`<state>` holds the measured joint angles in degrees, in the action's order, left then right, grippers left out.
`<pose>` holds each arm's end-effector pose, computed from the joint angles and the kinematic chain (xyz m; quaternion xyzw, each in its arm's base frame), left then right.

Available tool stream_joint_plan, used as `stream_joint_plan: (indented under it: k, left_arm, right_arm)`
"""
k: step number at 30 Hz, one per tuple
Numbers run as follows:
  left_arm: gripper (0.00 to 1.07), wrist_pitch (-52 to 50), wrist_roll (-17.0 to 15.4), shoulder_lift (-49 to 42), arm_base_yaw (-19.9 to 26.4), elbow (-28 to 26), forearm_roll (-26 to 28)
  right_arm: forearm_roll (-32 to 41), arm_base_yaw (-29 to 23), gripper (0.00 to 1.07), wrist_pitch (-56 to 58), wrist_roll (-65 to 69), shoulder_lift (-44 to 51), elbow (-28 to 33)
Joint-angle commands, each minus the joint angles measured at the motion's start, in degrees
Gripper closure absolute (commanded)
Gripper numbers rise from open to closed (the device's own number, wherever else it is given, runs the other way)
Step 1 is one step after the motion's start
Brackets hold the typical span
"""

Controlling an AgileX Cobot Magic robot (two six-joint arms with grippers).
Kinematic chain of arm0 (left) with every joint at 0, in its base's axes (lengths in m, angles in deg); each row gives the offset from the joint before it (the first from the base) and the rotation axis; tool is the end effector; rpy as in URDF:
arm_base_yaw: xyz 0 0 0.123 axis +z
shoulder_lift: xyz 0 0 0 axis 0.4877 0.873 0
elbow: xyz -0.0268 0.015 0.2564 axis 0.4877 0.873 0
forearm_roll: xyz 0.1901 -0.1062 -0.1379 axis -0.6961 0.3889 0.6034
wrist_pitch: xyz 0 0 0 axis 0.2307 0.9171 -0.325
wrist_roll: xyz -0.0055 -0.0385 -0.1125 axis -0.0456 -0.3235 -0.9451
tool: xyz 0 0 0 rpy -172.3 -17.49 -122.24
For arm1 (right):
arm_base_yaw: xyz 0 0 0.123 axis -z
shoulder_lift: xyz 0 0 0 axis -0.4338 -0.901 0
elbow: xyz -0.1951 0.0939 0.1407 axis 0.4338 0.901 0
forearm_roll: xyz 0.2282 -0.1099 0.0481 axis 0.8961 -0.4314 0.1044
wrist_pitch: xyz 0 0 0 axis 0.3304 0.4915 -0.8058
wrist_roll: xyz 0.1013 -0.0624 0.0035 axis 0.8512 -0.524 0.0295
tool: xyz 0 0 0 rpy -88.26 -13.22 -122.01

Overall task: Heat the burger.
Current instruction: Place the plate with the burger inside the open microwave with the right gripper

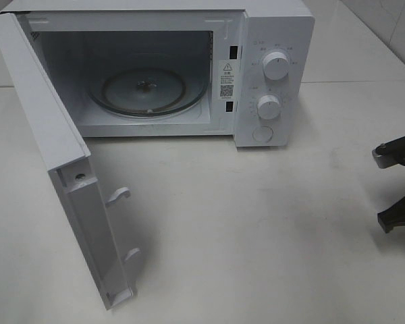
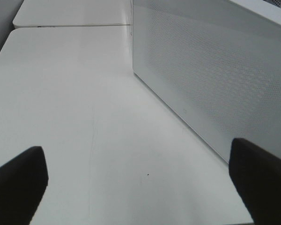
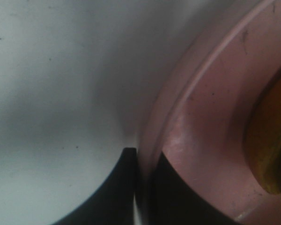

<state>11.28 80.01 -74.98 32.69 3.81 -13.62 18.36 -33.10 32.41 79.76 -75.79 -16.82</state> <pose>0.0526 -0.0154 0.2713 0.0307 0.8421 -0.0406 0.5370 0.2644 -0.0106 0.0649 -0.0474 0.9803 -0.1876 0.0404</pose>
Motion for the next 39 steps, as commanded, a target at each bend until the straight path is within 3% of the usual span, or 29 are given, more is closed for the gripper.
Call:
stream_joint_plan:
  k: [1,13,39]
  left_arm:
    - [0.06,-0.1,-0.2,-0.1,-0.1,0.2,0.2]
    - [0.06,-0.1,-0.2,-0.1,-0.1,0.2,0.2]
    - [0.06,-0.1,-0.2,-0.1,-0.1,0.2,0.2]
  right_arm:
    - [-4.3,-0.2,1.07,1.7,1.9,3.7,1.3]
    - [-5.3,-1.2,1.07,4.8,3.2,10.2,4.1]
    - [-5.6,-25.0,1.07,17.0,1.7,12.9,4.1]
